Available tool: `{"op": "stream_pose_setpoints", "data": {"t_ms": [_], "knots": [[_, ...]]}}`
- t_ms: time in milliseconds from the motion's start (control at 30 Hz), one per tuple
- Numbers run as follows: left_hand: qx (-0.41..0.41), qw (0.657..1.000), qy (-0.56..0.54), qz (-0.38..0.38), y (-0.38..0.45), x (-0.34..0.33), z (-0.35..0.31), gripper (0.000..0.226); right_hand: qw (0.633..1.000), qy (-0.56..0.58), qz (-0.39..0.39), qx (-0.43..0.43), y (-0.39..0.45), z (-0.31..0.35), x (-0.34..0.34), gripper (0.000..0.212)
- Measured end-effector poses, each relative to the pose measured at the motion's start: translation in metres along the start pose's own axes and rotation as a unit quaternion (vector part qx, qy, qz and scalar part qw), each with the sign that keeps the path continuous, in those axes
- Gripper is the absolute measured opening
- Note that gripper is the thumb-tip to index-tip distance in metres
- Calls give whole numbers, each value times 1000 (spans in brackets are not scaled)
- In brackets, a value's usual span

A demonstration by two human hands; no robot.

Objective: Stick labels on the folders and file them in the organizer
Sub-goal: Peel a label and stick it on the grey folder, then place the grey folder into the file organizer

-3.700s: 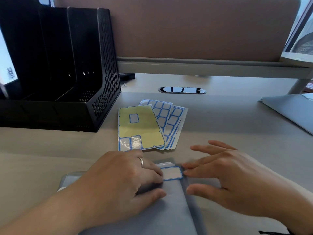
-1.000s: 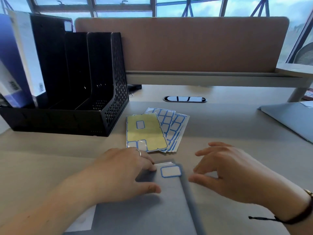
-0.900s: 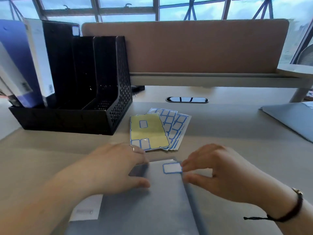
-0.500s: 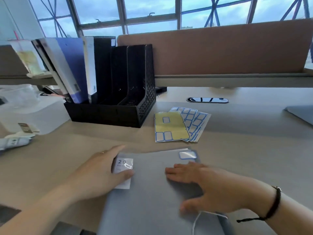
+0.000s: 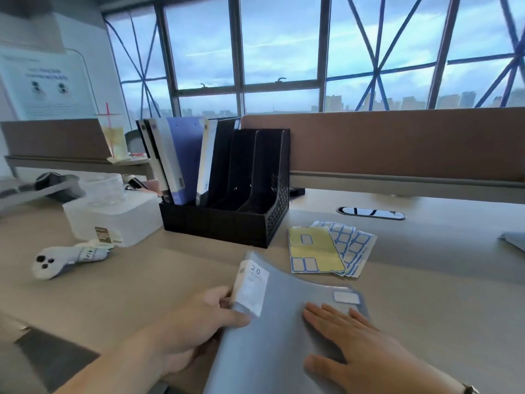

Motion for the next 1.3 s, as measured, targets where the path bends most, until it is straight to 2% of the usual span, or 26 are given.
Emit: {"op": "stream_pose_setpoints", "data": {"t_ms": [100,167,233,367,533,600,667,733,833,1000,1300], "knots": [[-19,1000,5,0,-4,9,-8,51,1000,6,12,25,12,8,0,76],[-59,998,-12,-26,-4,18,-22,54,998,31,11,49,20,18,6,62],[-106,992,-39,-60,-4,32,-42,49,998,60,-4,30,26,31,33,59],[-204,967,-124,-89,-4,64,-97,44,994,62,-87,34,37,68,94,86],[-350,897,-208,-169,-2,112,-166,42,979,77,-178,66,79,111,146,94],[-402,867,-216,-201,8,133,-189,43,977,81,-179,81,105,128,159,92],[-455,836,-198,-234,18,146,-211,53,979,74,-168,94,138,144,172,92],[-494,806,-165,-281,25,156,-229,66,979,72,-163,94,177,158,183,104],[-531,774,-119,-324,36,167,-249,74,976,75,-193,74,235,170,196,120],[-543,758,-48,-359,61,200,-264,72,957,140,-246,60,302,179,207,98],[-552,740,-42,-382,103,237,-256,53,957,96,-266,69,360,172,199,90]]}}
Point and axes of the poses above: each hand's wrist, its own y-axis towards the middle knuckle, its own x-axis out of the back of the hand, z = x × y, the point moved 7 cm from there along y, towards the middle knuckle, and after that the axes turned 7 degrees about -y, right-handed, at the moved point
